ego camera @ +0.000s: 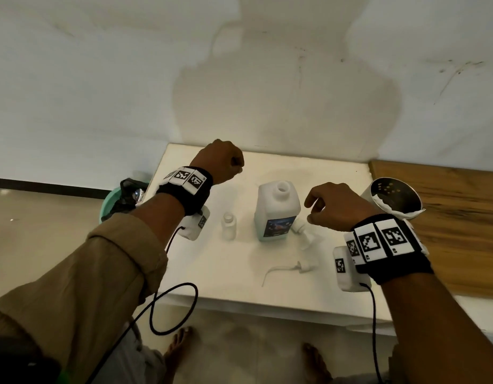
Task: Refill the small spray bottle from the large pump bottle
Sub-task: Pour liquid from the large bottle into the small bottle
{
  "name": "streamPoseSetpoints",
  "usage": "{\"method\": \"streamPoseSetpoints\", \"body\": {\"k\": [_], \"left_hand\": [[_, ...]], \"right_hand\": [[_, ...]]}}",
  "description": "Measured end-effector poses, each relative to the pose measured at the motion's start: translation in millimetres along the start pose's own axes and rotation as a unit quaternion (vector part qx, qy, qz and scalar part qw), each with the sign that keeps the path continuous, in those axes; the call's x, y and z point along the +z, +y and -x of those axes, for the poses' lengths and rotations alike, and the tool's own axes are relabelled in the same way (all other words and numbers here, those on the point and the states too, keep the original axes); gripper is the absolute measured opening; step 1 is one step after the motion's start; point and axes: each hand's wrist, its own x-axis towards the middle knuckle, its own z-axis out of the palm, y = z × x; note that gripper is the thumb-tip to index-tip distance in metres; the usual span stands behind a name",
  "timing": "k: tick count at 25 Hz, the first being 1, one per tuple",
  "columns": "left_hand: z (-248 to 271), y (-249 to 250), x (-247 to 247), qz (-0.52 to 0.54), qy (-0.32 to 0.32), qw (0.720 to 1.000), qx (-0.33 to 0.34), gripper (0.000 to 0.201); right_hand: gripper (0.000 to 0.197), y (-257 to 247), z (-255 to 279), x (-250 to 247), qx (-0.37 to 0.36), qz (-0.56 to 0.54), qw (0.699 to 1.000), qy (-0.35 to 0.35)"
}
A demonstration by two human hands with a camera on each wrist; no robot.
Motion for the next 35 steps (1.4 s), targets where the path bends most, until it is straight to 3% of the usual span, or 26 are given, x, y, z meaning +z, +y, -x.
{"method": "streamPoseSetpoints", "body": {"k": [5, 11, 14, 19, 24, 29, 35], "left_hand": [[32, -2, -35, 0.074, 0.059, 0.995, -0.021, 0.007], [84, 5, -58, 0.102, 0.078, 0.991, -0.034, 0.006], [103, 13, -63, 0.149, 0.087, 0.984, -0.041, 0.006], [124, 17, -64, 0.283, 0.098, 0.951, -0.072, 0.008], [130, 16, -62, 0.403, 0.078, 0.909, -0.073, 0.014], [131, 11, -62, 0.374, 0.054, 0.925, -0.052, 0.013], [129, 7, -54, 0.278, 0.034, 0.96, -0.021, 0.012]], "right_hand": [[0.018, -11, 9, -16, -0.015, -0.026, 0.996, 0.083], [0.01, -33, 16, -29, -0.048, -0.047, 0.979, 0.19], [0.009, -53, 25, -32, -0.099, -0.061, 0.966, 0.232], [0.01, -96, 45, -31, -0.197, -0.126, 0.944, 0.232], [0.011, -111, 35, -7, -0.182, -0.136, 0.955, 0.191], [0.02, -120, 31, 9, -0.156, -0.197, 0.946, 0.207], [0.004, -123, 24, 18, -0.142, -0.213, 0.945, 0.203]]}}
